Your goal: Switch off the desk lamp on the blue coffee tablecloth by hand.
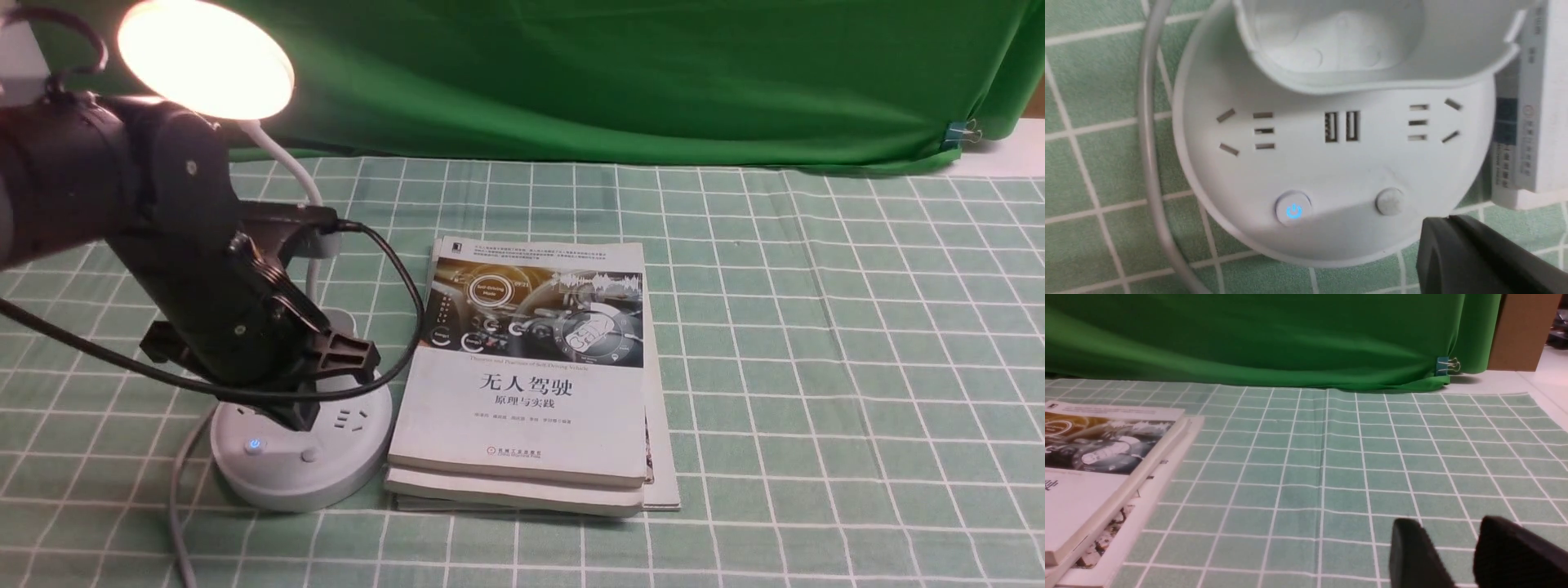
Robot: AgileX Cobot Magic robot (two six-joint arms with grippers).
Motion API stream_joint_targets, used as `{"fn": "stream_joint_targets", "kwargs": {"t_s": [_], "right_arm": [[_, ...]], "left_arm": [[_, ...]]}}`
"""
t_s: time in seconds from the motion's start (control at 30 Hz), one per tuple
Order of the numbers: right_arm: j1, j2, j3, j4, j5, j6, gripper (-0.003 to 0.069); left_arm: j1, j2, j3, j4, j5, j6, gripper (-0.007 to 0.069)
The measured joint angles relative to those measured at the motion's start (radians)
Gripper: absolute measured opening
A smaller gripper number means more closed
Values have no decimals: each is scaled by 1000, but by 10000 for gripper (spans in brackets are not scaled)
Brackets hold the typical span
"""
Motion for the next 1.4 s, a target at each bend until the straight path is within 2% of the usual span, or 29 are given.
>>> {"fn": "stream_joint_targets", "kwargs": {"t_s": [0.8,1.4], "right_arm": [[0,0,0,0,0,0,242],[0,0,0,0,0,0,242]], "left_arm": [[0,136,-6,0,8,4,-2],[0,-46,7,-10,5,24,-1]]}}
